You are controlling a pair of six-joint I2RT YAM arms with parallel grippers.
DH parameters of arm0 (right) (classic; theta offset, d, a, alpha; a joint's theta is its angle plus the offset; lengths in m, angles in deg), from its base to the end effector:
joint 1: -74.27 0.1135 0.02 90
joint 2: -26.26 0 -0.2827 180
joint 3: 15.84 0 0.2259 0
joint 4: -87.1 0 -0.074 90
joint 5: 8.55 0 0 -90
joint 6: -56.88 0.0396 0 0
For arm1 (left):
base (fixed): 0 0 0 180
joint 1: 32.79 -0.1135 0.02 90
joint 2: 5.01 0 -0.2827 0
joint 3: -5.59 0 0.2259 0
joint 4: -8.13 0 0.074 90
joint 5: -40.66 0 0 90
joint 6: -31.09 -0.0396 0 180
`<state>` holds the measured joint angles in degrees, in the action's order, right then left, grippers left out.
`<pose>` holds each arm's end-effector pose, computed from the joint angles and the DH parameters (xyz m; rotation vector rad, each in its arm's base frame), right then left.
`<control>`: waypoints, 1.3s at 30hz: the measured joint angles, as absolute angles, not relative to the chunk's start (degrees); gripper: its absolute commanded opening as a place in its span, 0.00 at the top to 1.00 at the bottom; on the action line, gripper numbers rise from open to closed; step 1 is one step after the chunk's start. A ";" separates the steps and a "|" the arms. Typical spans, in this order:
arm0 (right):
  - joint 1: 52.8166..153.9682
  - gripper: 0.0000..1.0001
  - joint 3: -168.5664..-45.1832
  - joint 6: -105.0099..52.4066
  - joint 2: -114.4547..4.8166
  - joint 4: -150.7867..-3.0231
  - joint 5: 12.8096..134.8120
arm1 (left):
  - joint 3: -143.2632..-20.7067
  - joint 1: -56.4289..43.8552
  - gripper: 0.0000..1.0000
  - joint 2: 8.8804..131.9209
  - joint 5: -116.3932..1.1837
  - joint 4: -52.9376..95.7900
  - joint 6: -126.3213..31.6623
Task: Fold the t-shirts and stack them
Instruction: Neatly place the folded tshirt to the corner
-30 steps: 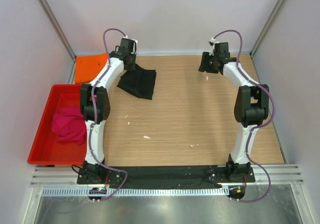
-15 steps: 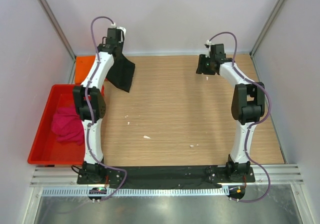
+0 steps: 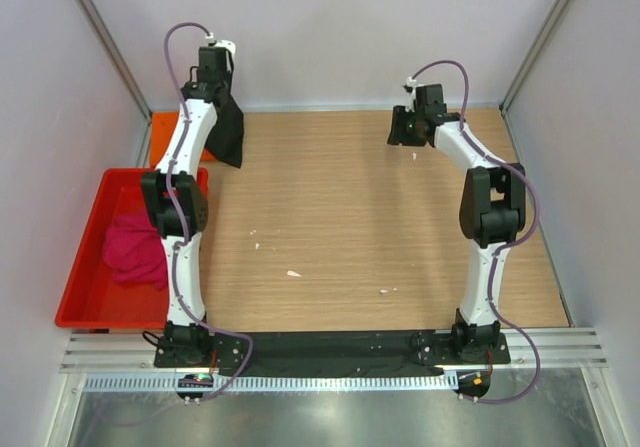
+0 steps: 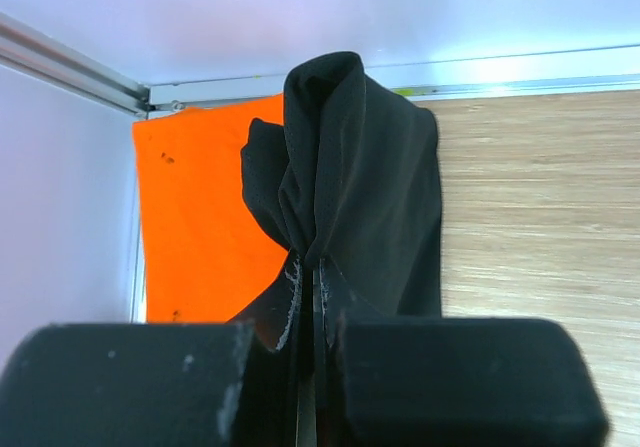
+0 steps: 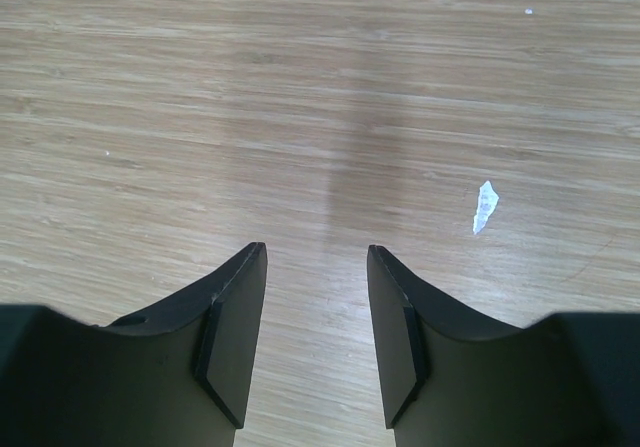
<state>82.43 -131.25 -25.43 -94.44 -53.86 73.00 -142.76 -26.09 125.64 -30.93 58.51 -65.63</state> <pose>0.4646 0.0725 0.2567 -0.0829 2.3534 0.3089 0.5112 -0.0475 0.3364 0.0612 2.1268 0.3437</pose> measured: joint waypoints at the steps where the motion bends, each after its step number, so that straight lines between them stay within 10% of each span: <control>1: 82.52 0.50 -131.49 -25.43 -94.57 -53.86 73.00 | -142.76 -26.44 1.00 125.64 -30.93 58.51 -65.67; 39: 85.82 0.50 -133.26 -25.91 -96.89 -52.16 74.34 | -146.56 -32.19 1.00 125.64 -33.95 56.57 -66.81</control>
